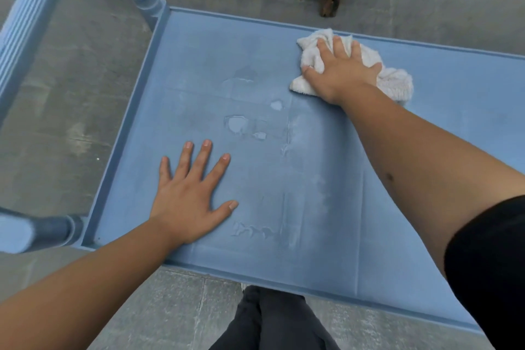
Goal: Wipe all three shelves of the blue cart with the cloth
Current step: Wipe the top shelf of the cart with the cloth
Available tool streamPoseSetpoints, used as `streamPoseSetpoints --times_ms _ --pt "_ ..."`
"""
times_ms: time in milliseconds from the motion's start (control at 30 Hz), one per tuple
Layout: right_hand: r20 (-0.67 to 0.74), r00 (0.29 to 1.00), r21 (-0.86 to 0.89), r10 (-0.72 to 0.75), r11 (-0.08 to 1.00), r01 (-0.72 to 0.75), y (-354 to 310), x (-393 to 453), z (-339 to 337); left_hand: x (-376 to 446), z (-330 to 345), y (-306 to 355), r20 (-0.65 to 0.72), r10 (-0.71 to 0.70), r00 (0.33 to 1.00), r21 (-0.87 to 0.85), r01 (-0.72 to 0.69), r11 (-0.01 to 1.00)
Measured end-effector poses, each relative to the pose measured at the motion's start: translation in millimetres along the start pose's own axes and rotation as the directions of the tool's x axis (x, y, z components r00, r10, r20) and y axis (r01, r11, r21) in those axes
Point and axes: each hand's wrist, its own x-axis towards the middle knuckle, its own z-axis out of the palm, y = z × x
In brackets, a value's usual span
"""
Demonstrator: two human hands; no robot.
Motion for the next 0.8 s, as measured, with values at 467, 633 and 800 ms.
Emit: streamPoseSetpoints --times_ms 467,633,800 --pt "0.013 1.000 -0.003 -0.018 1.000 0.018 -2 -1 -3 0 -3 3 0.007 -0.022 1.000 0.000 0.022 1.000" --pt "0.019 1.000 -0.031 -0.024 0.999 0.025 -10 -27 7 1 -3 2 0.011 -0.021 1.000 -0.002 0.021 1.000" --pt "0.017 0.999 -0.054 -0.041 0.998 0.042 -27 -70 27 2 -4 3 0.013 -0.022 1.000 -0.026 0.022 0.999"
